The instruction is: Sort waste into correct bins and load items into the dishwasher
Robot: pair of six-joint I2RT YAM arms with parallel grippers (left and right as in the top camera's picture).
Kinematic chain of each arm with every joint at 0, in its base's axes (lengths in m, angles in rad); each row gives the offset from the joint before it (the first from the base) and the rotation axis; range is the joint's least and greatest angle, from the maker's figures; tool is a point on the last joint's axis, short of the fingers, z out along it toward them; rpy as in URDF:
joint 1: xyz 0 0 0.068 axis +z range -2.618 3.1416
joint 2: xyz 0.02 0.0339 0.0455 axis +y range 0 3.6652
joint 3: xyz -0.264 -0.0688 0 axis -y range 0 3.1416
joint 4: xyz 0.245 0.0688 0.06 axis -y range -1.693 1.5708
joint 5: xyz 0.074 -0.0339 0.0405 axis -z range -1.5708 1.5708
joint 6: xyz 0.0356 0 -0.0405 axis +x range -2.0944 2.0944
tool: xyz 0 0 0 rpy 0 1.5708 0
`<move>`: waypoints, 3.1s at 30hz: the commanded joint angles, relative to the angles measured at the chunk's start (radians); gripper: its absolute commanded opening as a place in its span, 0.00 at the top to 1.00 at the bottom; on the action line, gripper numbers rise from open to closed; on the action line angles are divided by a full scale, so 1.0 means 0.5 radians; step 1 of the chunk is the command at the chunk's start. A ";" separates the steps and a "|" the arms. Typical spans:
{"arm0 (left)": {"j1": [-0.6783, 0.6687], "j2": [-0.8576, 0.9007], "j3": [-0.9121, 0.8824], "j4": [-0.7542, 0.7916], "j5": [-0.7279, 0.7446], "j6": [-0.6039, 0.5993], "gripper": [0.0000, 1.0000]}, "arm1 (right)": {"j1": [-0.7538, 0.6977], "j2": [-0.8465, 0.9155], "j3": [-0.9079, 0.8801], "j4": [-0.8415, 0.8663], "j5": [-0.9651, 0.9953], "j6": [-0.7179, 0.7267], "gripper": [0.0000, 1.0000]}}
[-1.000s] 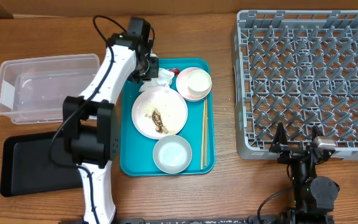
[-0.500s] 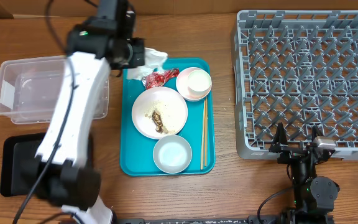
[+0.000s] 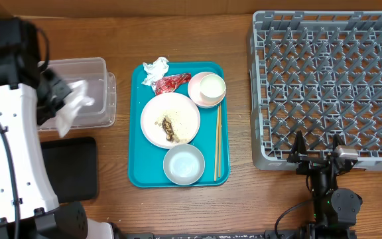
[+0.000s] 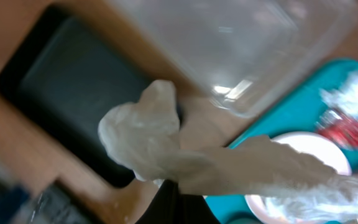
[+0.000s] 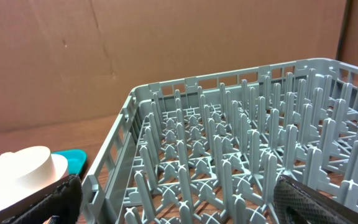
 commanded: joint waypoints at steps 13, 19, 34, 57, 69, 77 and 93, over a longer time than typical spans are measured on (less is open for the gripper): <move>0.226 -0.006 -0.135 0.404 -0.231 -0.466 0.96 | -0.009 -0.020 -0.021 0.012 0.005 -0.006 0.00; 0.227 0.143 -0.255 0.867 -0.251 -0.307 0.96 | -0.009 -0.020 -0.021 0.012 0.005 -0.006 0.00; 0.222 0.407 -0.213 1.045 0.073 0.355 0.16 | -0.009 -0.020 -0.021 0.012 0.005 -0.006 0.00; -0.695 0.331 -0.033 1.353 0.220 1.153 0.00 | -0.009 -0.020 -0.021 0.012 0.005 -0.006 0.00; -0.744 0.790 -0.031 1.943 0.511 1.054 0.04 | -0.009 -0.020 -0.021 0.012 0.005 -0.006 0.00; -0.798 1.087 -0.031 2.007 0.535 1.066 0.05 | -0.009 -0.020 -0.021 0.012 0.005 -0.006 0.00; -0.846 1.331 -0.031 1.898 0.146 1.067 0.14 | -0.009 -0.020 -0.021 0.012 0.005 -0.006 0.00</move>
